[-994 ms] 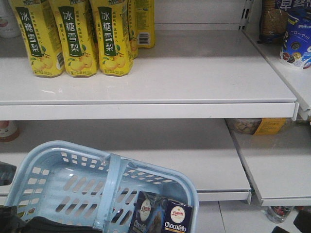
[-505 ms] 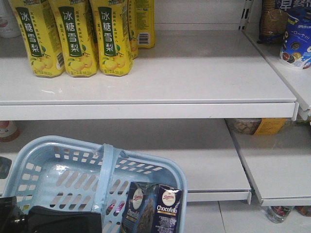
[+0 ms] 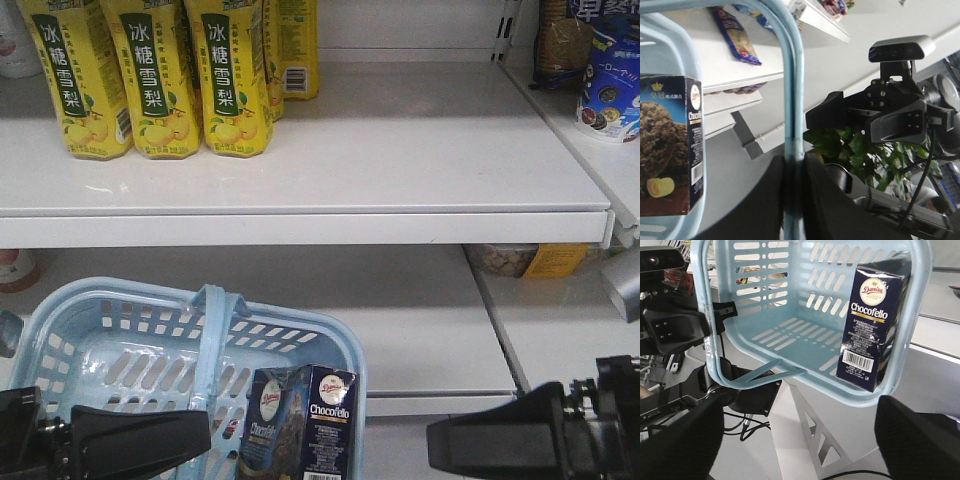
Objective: Left arm holds basket, right arm returns cookies
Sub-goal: 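Reach the right gripper into the basket toward the Chocofello cookie box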
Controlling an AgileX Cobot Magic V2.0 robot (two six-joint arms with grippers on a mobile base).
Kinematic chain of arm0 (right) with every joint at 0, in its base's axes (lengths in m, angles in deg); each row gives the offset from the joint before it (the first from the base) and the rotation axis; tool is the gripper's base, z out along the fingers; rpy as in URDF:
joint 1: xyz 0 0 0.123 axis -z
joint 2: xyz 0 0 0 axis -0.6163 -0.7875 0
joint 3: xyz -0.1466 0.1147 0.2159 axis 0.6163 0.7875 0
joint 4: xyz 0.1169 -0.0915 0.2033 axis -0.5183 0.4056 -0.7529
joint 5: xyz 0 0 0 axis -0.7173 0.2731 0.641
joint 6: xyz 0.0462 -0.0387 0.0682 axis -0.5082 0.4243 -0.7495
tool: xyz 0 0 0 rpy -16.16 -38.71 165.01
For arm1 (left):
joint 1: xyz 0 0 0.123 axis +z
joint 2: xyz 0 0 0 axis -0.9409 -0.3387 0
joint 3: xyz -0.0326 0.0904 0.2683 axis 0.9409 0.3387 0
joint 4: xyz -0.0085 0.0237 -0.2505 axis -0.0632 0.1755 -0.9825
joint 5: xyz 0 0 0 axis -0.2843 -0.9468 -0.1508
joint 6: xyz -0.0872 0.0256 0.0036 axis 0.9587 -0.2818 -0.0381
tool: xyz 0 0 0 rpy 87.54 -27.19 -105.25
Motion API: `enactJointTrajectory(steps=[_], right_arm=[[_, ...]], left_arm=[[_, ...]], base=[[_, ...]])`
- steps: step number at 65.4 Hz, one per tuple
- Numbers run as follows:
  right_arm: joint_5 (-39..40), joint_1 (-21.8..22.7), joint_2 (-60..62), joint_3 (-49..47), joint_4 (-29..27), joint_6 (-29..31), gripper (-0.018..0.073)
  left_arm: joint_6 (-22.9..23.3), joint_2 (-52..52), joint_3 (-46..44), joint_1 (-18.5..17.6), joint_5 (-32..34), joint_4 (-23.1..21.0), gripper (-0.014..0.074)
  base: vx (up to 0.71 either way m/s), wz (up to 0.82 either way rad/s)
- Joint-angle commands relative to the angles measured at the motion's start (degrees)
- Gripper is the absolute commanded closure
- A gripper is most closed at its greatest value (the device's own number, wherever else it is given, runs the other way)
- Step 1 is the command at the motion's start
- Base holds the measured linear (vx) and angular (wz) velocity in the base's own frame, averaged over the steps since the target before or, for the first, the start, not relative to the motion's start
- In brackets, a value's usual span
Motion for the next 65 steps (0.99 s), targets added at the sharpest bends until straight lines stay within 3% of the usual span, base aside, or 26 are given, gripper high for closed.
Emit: enactJointTrajectory(steps=[1,9,14,25,35,45,65], right_arm=[[-2.6,-1.5,-2.9,-2.7,-3.8,2.3,-0.0023],[-1.0,-8.6,-4.8,-3.1,-4.0,2.3,-0.0009],[3.2,-13.4,-5.1,-3.1,-2.0,0.7,-0.0003],[13.6,-21.8,-6.1,-3.1,3.6,-6.4,-0.0002],[22.2,-30.0,-12.3,-3.1,5.6,-8.7,-0.0002],[27.8,-33.9,-18.4,-4.4,5.9,-10.2,-0.0002],[28.4,-34.6,-26.1,-9.4,9.3,-13.4,0.0006]], left_arm=[[-0.8,-0.3,-1.5,-0.2,0.4,-5.7,0.0603],[-2.4,-2.1,-1.5,-0.2,1.7,-6.7,0.0603],[-4.3,-3.7,-1.5,-0.2,1.0,-8.7,0.0603],[-4.3,-4.9,-1.6,-0.2,-0.1,-8.7,0.0603],[-4.3,-4.9,-1.6,-0.2,-0.2,-8.7,0.0603],[-4.3,-4.9,-1.6,-0.2,-1.5,-8.6,0.0603],[-4.3,-4.9,-1.6,-0.2,-1.9,-8.6,0.0603]], base=[[0.00,0.00],[0.00,0.00],[0.00,0.00],[0.00,0.00],[0.00,0.00],[0.00,0.00],[0.00,0.00]])
